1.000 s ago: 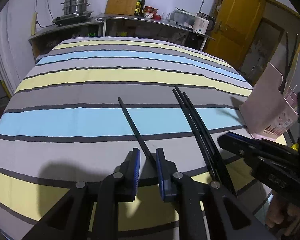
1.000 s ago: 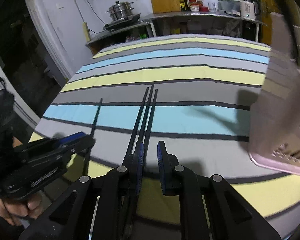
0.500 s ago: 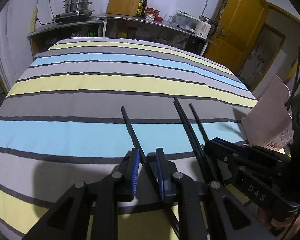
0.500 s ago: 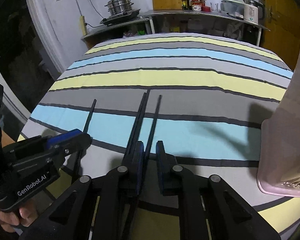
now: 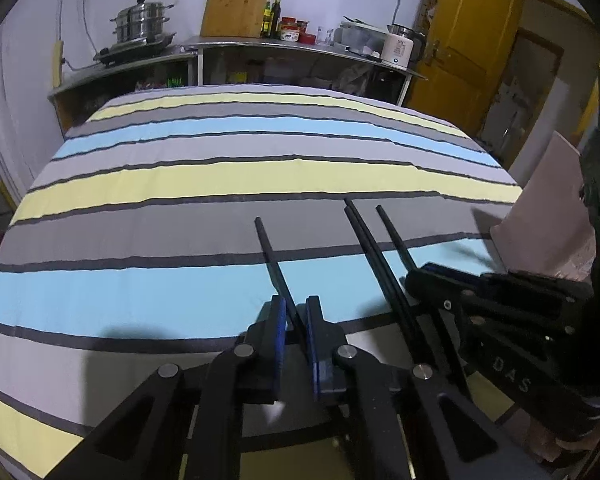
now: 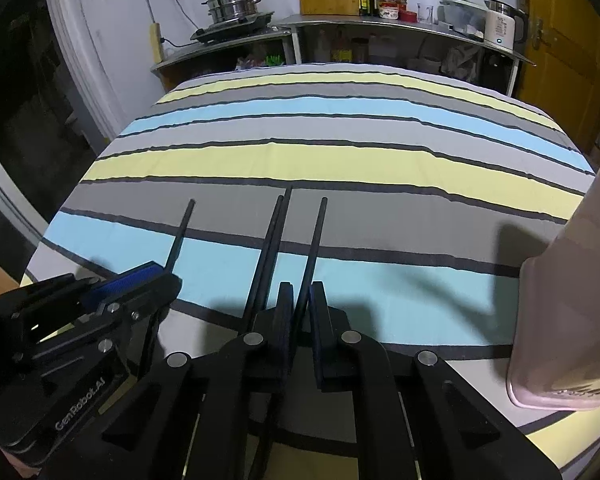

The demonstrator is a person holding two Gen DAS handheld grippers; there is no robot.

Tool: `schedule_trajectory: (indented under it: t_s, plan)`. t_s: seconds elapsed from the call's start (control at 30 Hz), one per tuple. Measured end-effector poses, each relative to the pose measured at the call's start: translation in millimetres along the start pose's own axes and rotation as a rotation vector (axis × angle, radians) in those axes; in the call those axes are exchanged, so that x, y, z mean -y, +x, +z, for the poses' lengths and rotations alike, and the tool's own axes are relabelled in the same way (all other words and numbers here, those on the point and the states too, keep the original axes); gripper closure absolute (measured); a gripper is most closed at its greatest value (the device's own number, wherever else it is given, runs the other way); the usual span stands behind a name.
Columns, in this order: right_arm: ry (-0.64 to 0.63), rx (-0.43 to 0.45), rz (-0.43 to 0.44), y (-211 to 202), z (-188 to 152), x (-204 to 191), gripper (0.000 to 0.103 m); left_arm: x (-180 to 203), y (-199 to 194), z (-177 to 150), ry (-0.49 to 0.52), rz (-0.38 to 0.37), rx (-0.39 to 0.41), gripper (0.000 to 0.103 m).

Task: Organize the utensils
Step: 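Lower both grippers around the black chopsticks on the sheet, then close the left gripper on a black chopstick while the right gripper closes on another black chopstick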

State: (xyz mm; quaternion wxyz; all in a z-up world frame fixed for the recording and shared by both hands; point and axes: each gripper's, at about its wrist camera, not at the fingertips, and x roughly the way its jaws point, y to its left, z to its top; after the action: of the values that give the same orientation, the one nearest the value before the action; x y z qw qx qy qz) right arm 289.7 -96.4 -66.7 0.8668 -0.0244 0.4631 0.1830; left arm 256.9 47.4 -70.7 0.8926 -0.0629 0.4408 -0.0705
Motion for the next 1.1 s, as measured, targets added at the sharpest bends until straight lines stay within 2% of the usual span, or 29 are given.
schedule_trajectory:
  t_s: [0.2,0.57,0.83,1.1]
  plan:
    - [0.016,0.027,0.043,-19,-1,2,0.097,-1,-17,2,-0.016,-0.030,0.021,0.097]
    - [0.007,0.159,0.092,-96,-5,-4,0.098,13,-98,11,0.014,-0.089,0.132,0.098]
    - [0.010,0.249,0.110,-151,-10,-5,0.098,30,-152,11,0.049,-0.118,0.198,0.098]
    - [0.028,0.298,0.108,-182,-18,2,0.098,47,-179,14,0.081,-0.149,0.224,0.098]
